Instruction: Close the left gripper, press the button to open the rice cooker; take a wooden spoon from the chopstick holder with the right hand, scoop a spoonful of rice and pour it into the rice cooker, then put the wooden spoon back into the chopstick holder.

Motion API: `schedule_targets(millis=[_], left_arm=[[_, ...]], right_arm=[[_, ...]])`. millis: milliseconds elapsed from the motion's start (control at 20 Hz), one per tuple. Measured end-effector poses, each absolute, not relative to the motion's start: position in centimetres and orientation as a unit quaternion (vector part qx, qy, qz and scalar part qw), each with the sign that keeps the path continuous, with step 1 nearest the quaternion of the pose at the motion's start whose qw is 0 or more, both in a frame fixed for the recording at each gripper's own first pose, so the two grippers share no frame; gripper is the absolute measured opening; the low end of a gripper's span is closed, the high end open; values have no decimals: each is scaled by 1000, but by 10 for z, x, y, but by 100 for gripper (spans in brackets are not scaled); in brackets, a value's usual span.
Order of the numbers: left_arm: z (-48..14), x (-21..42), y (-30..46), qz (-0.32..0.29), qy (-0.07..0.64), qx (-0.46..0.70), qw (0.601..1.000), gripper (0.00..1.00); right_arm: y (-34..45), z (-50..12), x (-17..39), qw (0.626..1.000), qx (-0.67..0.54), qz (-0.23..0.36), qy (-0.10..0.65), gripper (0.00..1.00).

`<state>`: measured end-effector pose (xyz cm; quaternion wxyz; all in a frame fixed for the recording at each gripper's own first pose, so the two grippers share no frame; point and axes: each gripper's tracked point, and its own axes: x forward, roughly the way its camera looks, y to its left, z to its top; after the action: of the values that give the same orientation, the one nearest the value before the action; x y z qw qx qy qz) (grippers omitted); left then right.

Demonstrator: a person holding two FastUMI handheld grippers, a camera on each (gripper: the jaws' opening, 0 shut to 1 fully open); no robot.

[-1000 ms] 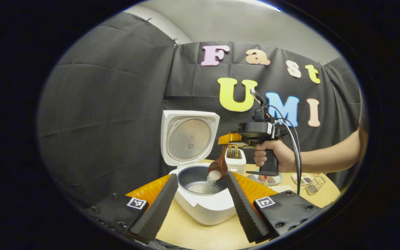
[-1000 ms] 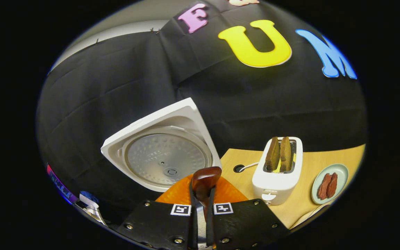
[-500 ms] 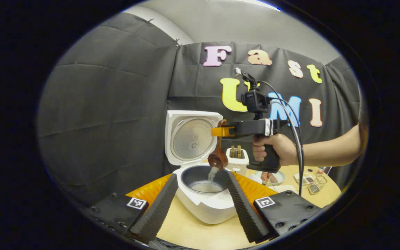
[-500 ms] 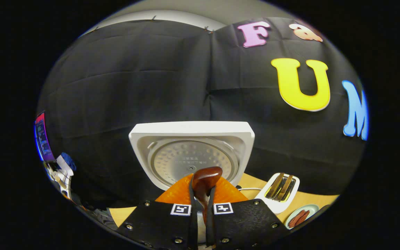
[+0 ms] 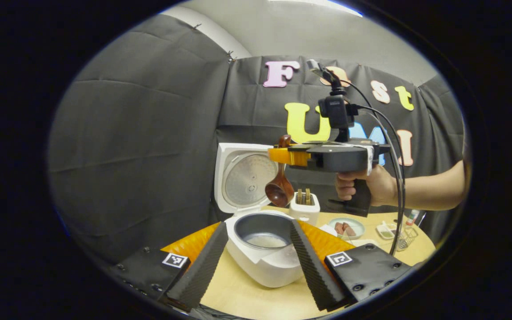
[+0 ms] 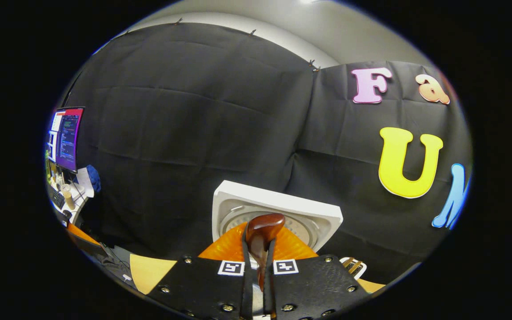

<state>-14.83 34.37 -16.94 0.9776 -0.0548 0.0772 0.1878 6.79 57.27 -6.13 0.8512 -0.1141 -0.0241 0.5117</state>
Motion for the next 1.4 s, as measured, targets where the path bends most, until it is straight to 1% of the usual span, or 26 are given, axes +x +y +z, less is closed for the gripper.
schedule_targets(millis=[200,350,450,500,650,700,750,800,900,950,1100,1350,1400], left_arm=[[-154,-136,337,169,62,-45,983,96],[-146,-123,326,148,56,-48,986,96],[-142,-114,314,133,54,-50,988,98],[-140,-109,307,125,54,-50,989,96],[-131,-92,279,96,52,-43,993,96],[-130,-85,268,87,54,-41,994,98],[-128,-79,257,77,54,-41,995,96],[-126,-74,244,67,53,-44,995,98],[-122,-64,220,48,50,-59,996,96],[-121,-60,210,41,50,-64,996,98],[-118,-49,178,19,54,-70,996,98],[-112,-32,138,-11,57,-55,997,98],[-113,-31,132,-15,59,-55,997,96]], right_arm=[[541,-37,90,870,5,491,28,10],[506,-26,114,876,112,463,75,10],[473,-20,125,869,187,448,96,10],[453,-17,128,863,219,442,106,10],[394,-20,144,860,291,401,124,9],[371,-19,146,860,308,387,126,9],[349,-19,147,861,320,374,126,9],[329,-20,148,863,329,365,122,9],[290,-24,148,865,339,350,116,9],[271,-25,148,867,346,340,117,9],[214,-31,148,870,369,305,113,9],[140,-41,150,876,396,254,104,9],[130,-43,152,878,397,246,104,9]])
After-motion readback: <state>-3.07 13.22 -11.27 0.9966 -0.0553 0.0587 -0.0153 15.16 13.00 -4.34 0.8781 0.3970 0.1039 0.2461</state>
